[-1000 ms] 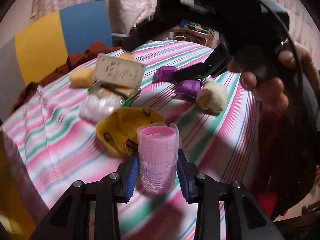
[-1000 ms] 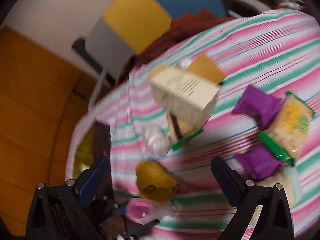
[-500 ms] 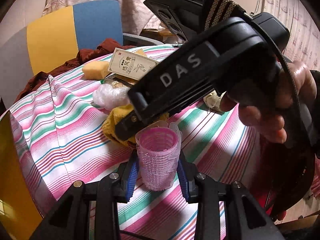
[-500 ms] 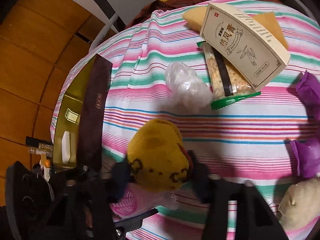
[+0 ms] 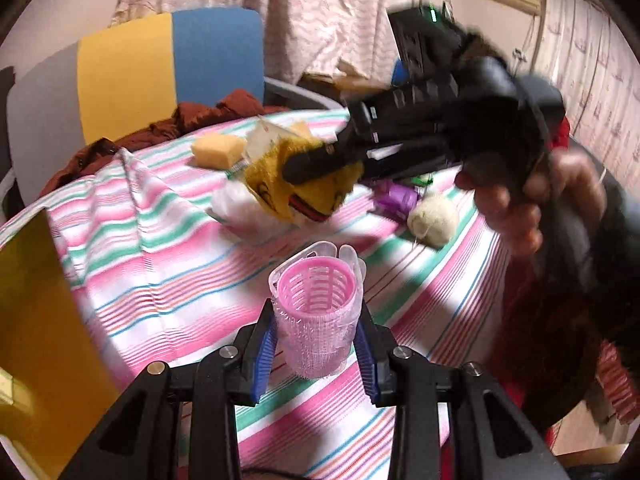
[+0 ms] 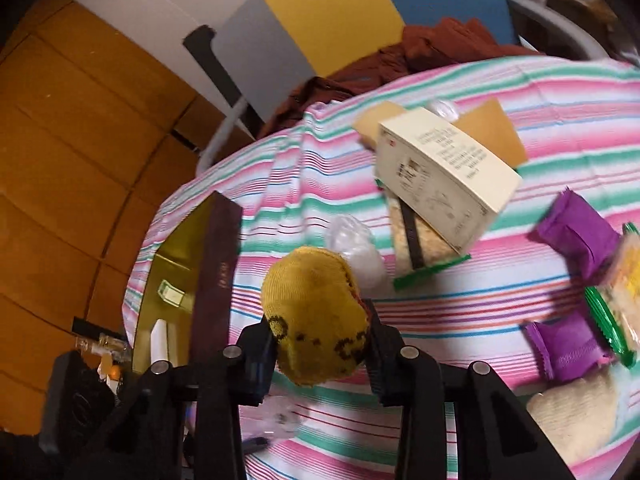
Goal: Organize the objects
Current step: 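Grasp the yellow round pouch with the right tool while the left tool lifts the curler, then place the curler and the yellow pouch in the gold tray and open both tools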
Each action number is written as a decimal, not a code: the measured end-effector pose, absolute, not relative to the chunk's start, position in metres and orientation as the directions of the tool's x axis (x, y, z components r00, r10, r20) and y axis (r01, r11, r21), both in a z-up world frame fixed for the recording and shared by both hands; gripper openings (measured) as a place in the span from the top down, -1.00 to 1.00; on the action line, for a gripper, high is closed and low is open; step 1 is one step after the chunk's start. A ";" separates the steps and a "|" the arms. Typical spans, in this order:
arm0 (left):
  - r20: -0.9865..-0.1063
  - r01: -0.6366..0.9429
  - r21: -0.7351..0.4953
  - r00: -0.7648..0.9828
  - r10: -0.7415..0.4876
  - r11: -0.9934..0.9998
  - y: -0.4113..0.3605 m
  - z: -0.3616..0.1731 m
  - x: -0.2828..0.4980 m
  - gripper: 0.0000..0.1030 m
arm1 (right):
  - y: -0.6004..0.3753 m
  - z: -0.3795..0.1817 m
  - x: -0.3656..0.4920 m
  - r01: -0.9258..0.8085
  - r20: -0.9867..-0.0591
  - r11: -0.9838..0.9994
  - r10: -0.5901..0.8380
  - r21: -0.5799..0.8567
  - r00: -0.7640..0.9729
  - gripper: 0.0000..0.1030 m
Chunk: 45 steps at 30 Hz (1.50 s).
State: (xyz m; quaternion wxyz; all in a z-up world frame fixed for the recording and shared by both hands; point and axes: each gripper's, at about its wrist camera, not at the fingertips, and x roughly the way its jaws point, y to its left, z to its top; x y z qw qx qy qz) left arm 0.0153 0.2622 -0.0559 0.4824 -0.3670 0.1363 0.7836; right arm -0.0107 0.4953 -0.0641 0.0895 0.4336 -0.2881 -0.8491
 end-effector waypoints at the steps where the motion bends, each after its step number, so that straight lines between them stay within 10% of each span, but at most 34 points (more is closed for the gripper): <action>1: -0.700 -0.851 -0.144 -0.273 0.660 -0.505 0.257 -0.051 0.015 0.31 | 0.496 -0.063 -0.011 -0.101 -0.679 -0.816 -0.397 0.569 -0.618 0.27; 13: -0.615 -0.627 -0.167 -0.537 0.578 -0.761 0.127 -0.005 -0.023 0.31 | 0.462 -0.028 -0.008 -0.078 -0.641 -0.824 -0.373 0.561 -0.671 0.26; 23: -0.660 -0.274 -0.086 -0.704 0.261 -0.958 0.021 -0.016 -0.079 0.30 | 0.339 -0.006 -0.070 0.101 -0.647 -0.843 -0.476 0.528 -0.596 0.26; 27: -0.675 -0.195 -0.089 -0.709 0.204 -0.977 0.000 -0.027 -0.089 0.05 | 0.291 -0.011 -0.110 0.118 -0.684 -0.855 -0.480 0.505 -0.549 0.26; 34: -0.679 -0.126 -0.107 -0.715 0.165 -0.986 -0.022 -0.032 -0.084 -0.10 | 0.257 -0.007 -0.144 0.094 -0.673 -0.849 -0.475 0.520 -0.567 -0.52; 45: -0.665 -0.175 -0.143 -0.712 0.226 -0.974 -0.009 -0.021 -0.064 -0.10 | 0.249 -0.016 -0.102 0.105 -0.724 -0.907 -0.390 0.407 -0.569 -0.68</action>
